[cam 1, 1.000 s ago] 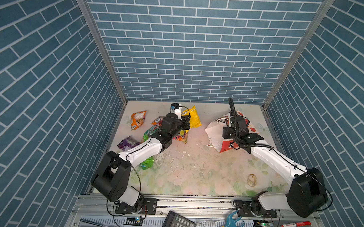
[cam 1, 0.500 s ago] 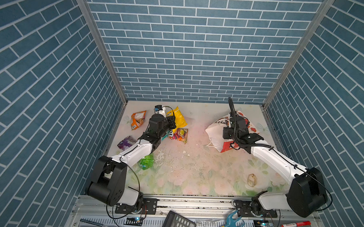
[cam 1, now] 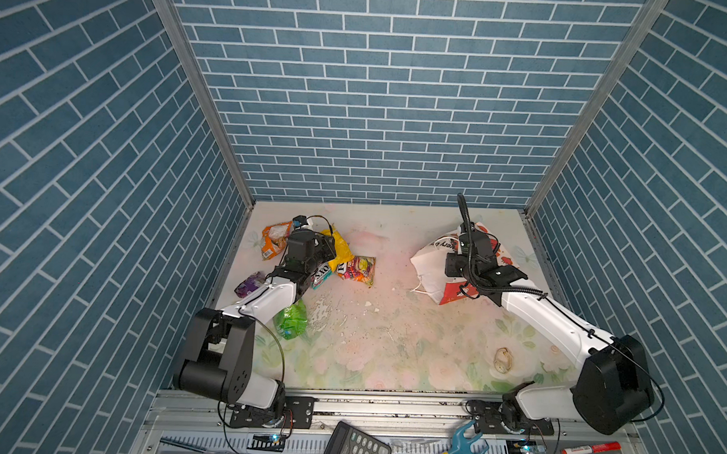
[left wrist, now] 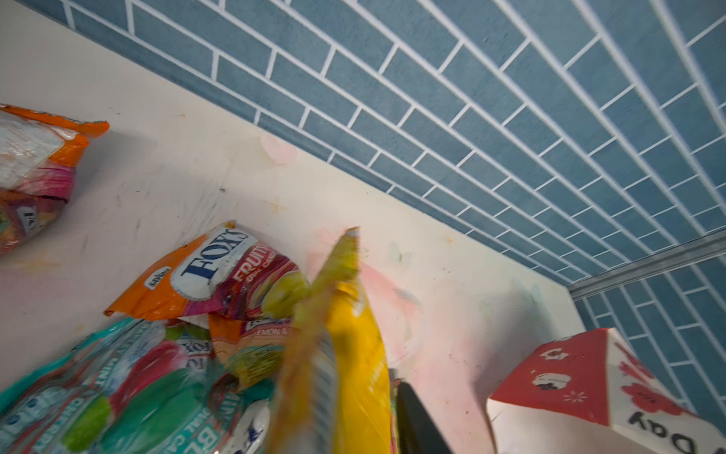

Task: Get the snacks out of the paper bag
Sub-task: 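Carry the yellow packet to the snack pile and open the left gripper, then set the empty bag upright on the table and release it with the right gripper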

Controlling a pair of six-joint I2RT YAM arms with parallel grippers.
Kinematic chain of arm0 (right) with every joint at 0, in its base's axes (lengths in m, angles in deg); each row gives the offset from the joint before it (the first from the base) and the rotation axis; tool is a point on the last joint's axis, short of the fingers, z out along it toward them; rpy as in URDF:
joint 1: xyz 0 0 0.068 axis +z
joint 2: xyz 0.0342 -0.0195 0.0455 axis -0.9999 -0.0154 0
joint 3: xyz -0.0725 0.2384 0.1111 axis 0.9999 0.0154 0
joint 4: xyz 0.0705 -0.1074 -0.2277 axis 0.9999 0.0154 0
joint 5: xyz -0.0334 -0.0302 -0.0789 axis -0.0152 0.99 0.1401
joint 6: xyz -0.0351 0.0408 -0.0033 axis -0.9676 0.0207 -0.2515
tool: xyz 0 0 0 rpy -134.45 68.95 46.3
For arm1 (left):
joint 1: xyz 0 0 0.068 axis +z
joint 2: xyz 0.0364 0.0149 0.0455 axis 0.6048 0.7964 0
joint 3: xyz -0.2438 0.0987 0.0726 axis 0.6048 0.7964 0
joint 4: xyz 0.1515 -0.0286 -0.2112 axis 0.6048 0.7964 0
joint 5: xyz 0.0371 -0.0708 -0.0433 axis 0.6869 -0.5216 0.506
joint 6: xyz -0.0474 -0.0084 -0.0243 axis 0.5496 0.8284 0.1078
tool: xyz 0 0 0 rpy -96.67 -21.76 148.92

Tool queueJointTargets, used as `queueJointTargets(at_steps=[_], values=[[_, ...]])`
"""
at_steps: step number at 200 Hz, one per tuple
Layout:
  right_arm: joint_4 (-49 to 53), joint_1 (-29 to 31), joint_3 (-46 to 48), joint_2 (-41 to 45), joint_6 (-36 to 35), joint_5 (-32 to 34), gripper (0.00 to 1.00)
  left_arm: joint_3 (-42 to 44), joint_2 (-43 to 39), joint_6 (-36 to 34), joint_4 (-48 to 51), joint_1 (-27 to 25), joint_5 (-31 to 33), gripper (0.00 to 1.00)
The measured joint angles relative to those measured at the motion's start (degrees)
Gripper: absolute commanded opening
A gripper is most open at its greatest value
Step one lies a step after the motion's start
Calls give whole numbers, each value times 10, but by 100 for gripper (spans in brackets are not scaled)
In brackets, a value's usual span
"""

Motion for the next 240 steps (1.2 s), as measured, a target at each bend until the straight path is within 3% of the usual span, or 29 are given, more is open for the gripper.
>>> queueJointTargets(at_steps=[17,58,131,187,207,240], values=[[2,0,-1,0,0,-1,0,0,11,-14,1,5,-6,79],[5,-2,-10,-1,0,-5,0,-42,19,-37,24,4,-24,99],[3,-3,-63,-61,0,-20,0,-42,-37,-39,32,4,-30,99],[-12,-4,-139,-132,0,-71,0,-41,-46,-42,40,4,-31,100],[-13,-4,-167,-157,2,-92,41,-41,-46,-45,49,4,-31,100],[-3,-4,-208,-183,3,-125,70,-42,-46,-49,63,4,-31,100]])
